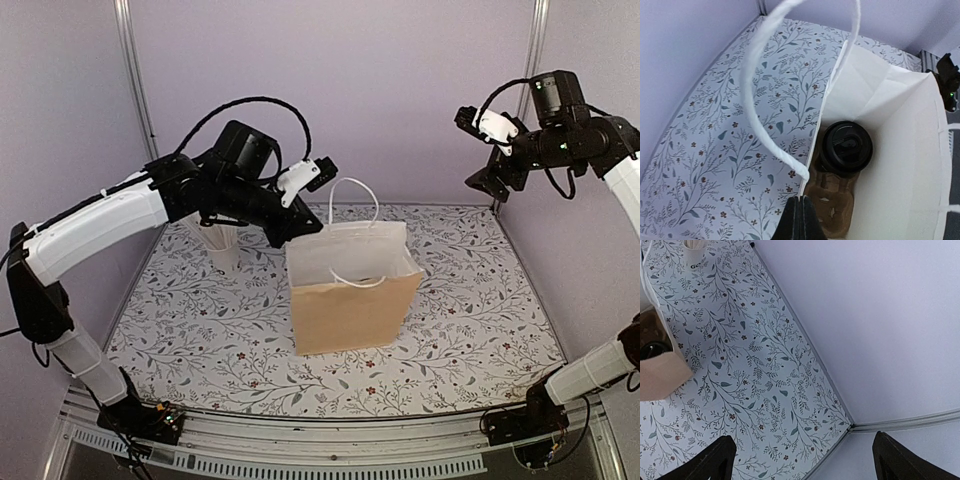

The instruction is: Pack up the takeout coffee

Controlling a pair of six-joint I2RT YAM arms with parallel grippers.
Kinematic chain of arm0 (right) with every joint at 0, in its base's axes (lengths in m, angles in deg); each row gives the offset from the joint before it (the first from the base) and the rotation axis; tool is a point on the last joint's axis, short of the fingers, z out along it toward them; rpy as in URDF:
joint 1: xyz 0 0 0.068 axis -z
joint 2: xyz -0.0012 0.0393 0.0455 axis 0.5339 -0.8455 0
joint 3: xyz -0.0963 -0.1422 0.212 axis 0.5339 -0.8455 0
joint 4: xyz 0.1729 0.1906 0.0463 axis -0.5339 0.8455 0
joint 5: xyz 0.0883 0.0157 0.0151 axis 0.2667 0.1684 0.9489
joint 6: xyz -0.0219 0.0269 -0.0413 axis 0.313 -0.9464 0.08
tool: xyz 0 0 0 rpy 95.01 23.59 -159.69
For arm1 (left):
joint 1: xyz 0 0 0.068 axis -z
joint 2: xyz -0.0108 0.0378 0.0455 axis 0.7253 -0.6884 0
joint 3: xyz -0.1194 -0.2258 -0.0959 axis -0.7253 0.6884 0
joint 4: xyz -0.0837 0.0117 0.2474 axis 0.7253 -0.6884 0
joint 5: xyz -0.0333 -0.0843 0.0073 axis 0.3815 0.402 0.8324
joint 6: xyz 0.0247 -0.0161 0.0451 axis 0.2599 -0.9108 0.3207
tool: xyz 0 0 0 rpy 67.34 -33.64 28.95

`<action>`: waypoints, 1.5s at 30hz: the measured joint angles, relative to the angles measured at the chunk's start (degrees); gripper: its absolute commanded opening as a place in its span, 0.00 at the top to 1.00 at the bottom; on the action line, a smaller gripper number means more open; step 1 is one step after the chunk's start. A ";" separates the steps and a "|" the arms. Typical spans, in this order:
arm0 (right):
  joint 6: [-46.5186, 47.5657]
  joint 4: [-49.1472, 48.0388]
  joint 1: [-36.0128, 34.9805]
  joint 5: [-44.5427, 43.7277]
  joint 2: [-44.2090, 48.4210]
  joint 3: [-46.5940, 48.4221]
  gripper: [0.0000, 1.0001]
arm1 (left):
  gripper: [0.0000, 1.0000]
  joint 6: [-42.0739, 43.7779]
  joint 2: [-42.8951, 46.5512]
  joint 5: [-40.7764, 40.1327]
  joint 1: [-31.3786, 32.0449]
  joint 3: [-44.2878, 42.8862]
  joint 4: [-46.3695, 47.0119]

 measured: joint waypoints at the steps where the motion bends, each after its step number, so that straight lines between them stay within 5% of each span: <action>1: -0.26 0.07 1.27 0.90 0.00 -1.22 0.01 | 1.00 0.57 1.42 -2.27 0.00 1.33 1.01; 15: -2.36 0.17 6.27 9.99 -0.24 -10.78 0.01 | 1.00 5.77 11.06 -15.32 0.28 16.41 12.15; 45: -1.40 2.82 6.27 16.02 -1.99 -12.96 0.01 | 1.00 1.07 21.64 -15.91 17.94 30.10 17.68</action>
